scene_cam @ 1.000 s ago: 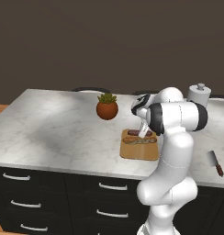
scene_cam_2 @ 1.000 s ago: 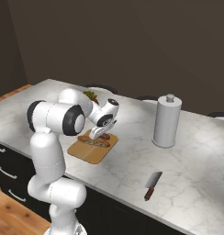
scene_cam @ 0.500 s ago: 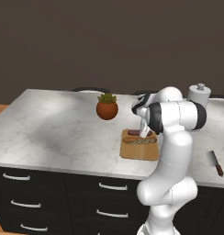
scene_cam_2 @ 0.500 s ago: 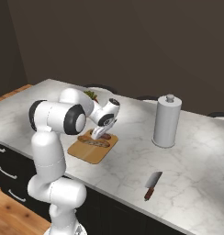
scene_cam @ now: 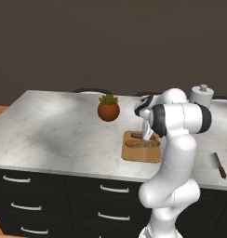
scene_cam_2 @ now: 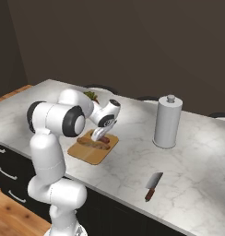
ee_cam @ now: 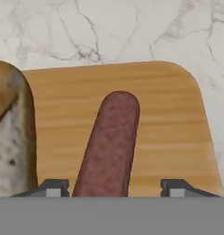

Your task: Retrieve the sausage and cheese from the fridge and place them on the cutting board on the counter.

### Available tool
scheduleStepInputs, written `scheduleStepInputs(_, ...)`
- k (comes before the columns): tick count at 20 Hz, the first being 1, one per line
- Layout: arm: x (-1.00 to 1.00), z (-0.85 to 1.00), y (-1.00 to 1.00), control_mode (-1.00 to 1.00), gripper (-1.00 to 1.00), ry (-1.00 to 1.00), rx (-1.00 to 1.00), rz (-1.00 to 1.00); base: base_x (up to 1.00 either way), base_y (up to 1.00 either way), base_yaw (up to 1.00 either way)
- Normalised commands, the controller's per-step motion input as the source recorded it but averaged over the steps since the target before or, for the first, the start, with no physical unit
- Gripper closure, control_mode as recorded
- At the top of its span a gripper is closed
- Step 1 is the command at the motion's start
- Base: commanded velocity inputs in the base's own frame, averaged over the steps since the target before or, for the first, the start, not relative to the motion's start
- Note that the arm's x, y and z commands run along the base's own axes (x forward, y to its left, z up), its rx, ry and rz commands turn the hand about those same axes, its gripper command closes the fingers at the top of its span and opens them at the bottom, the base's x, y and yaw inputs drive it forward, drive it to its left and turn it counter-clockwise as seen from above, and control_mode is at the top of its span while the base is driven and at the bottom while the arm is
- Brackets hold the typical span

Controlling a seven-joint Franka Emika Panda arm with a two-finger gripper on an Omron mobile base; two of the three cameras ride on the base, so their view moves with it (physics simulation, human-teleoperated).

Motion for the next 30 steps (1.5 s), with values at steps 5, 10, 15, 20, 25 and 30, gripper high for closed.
scheduleStepInputs(5,-0.01,0.26,0.0,-1.0,-1.0,-0.05,0.0,0.0,0.0,0.0,0.0)
scheduleStepInputs(10,-0.05,0.45,0.03,-1.0,-1.0,-0.07,0.0,0.02,0.0,0.0,0.0)
scheduleStepInputs(15,-0.28,0.53,0.1,-1.0,-1.0,-0.05,0.0,0.02,0.0,0.0,0.0)
scheduleStepInputs(20,-0.48,0.33,0.25,-1.0,-1.0,-0.02,0.0,-0.07,0.0,0.0,0.0)
scheduleStepInputs(25,-0.72,0.03,0.26,-1.0,-1.0,-0.07,0.0,-0.25,0.0,0.0,0.0)
scheduleStepInputs(30,-0.66,0.04,0.23,-1.0,-1.0,0.03,0.0,-0.23,0.0,0.0,0.0)
